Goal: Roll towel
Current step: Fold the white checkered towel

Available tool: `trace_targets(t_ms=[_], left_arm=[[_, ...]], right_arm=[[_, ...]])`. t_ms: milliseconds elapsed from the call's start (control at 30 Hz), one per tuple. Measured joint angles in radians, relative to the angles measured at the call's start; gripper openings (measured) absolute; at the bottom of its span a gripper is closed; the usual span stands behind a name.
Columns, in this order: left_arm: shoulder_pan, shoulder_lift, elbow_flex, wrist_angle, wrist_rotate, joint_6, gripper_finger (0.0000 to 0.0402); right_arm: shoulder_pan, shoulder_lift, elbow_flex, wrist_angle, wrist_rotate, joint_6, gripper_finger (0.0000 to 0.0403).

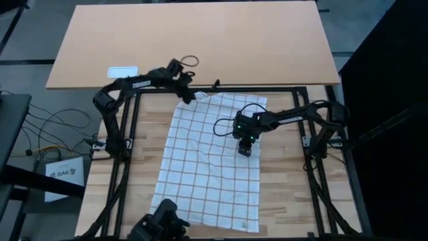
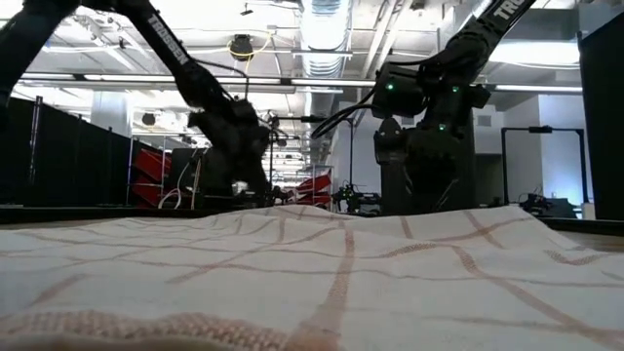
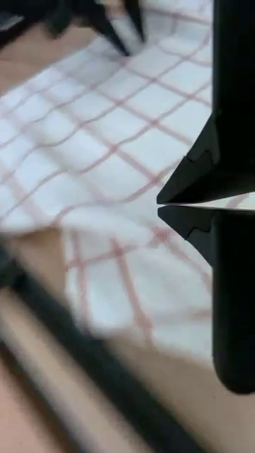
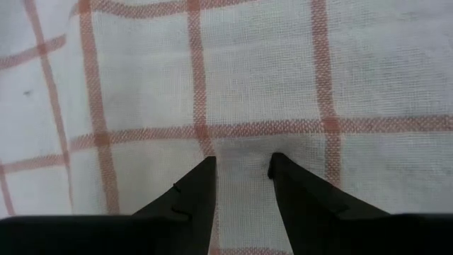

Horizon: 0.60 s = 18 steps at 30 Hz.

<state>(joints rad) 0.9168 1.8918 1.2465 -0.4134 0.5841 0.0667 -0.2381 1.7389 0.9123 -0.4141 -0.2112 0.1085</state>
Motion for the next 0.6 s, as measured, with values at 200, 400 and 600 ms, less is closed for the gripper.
trace_targets(t_ms=[200, 400, 600], left_arm=[[0.007, 0.100, -0.002, 0.050, -0.047, -0.045, 0.0000], [0.055, 0.144, 0.004, 0.023, -0.138, -0.025, 0.0000], [0.109, 0.129, 0.005, 0.013, -0.212, -0.055, 0.0000]], right_arm=[[0.009, 0.000, 0.001, 0.001, 0.007, 0.016, 0.0127], [0.034, 0.000, 0.001, 0.000, 0.010, 0.023, 0.0127], [0.075, -0.002, 0.004, -0.061, 0.010, 0.023, 0.0127]])
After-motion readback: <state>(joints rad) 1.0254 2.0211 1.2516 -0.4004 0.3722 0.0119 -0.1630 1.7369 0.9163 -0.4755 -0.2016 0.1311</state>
